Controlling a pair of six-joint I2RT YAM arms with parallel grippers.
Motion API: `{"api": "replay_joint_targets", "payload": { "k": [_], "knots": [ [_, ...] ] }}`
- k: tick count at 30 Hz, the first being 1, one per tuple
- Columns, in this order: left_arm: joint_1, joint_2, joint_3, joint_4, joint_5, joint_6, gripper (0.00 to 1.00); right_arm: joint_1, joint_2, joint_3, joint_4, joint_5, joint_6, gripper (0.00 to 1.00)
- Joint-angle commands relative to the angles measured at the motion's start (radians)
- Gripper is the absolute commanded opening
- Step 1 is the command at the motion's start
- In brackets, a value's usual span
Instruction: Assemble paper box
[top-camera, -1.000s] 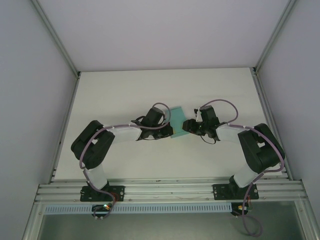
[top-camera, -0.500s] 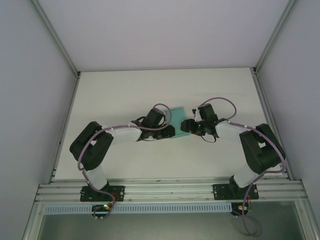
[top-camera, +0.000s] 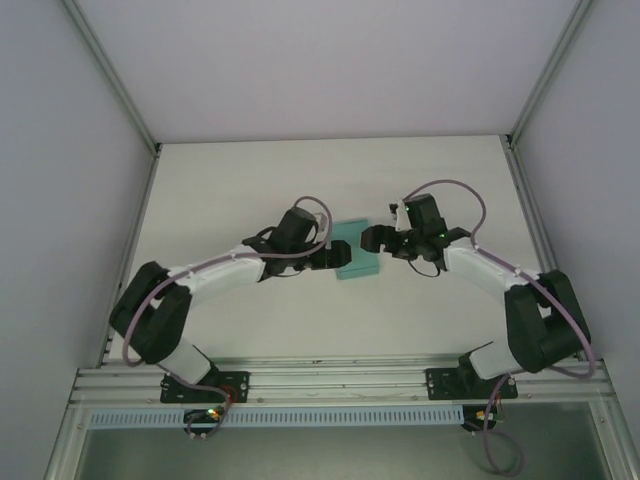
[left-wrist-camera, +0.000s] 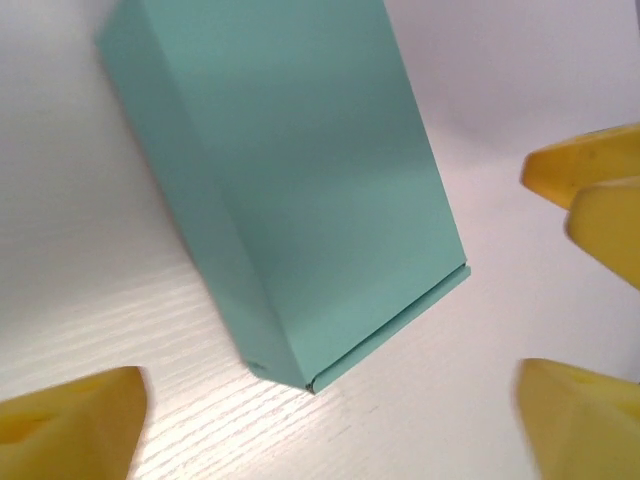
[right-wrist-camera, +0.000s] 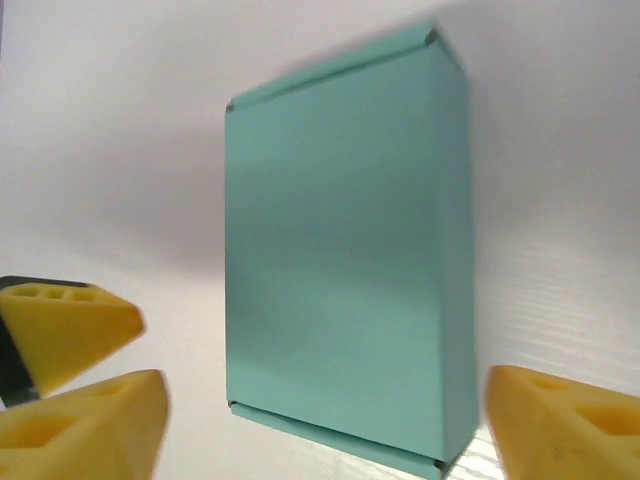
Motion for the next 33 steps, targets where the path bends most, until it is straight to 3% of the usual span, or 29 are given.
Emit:
{"api": "replay_joint_targets", "payload": {
  "k": [1,5,8,12,16,19,23,26,28,29,31,33],
  "knots": [
    [0.058,-0.137,-0.009,-0.195,-0.182,0.096,1.00,-0.036,-0.120,-0.020,-0.068,0.119,-0.112,1.00],
    [0.221,-0.357,-0.062,-0.326,-0.548,0.208,1.00,-0.063,-0.286,-0.090,-0.065,0.396,-0.337,1.00],
    [0.400,-0.490,-0.192,-0.179,-0.738,0.368,1.00,-0.102,-0.375,-0.227,0.127,0.574,-0.440,1.00],
    [0.647,-0.496,-0.401,0.211,-0.628,0.529,1.00,-0.199,-0.364,-0.456,0.588,0.578,-0.435,1.00],
    [0.683,-0.359,-0.579,0.681,-0.619,0.675,1.00,-0.249,-0.201,-0.619,1.110,0.545,-0.487,1.00],
    [0.680,-0.236,-0.607,0.865,-0.564,0.732,1.00,-0.283,-0.056,-0.643,1.308,0.528,-0.449,1.00],
    [0.696,-0.150,-0.591,0.958,-0.462,0.750,1.00,-0.294,0.150,-0.579,1.406,0.448,-0.472,1.00],
    [0.782,0.072,-0.636,1.305,-0.382,0.718,1.00,-0.308,0.106,-0.424,1.036,0.373,-0.479,1.00],
    [0.814,-0.028,-0.598,1.048,-0.321,0.651,1.00,-0.313,0.112,-0.433,1.062,0.377,-0.471,1.00],
    [0.801,0.022,-0.596,1.140,-0.333,0.693,1.00,-0.313,0.114,-0.431,1.066,0.424,-0.452,1.00],
    [0.790,0.007,-0.583,1.084,-0.357,0.681,1.00,-0.311,0.111,-0.439,1.075,0.431,-0.453,1.00],
    [0.781,0.032,-0.587,1.141,-0.382,0.705,1.00,-0.312,0.117,-0.437,1.079,0.433,-0.455,1.00]
  ]
}}
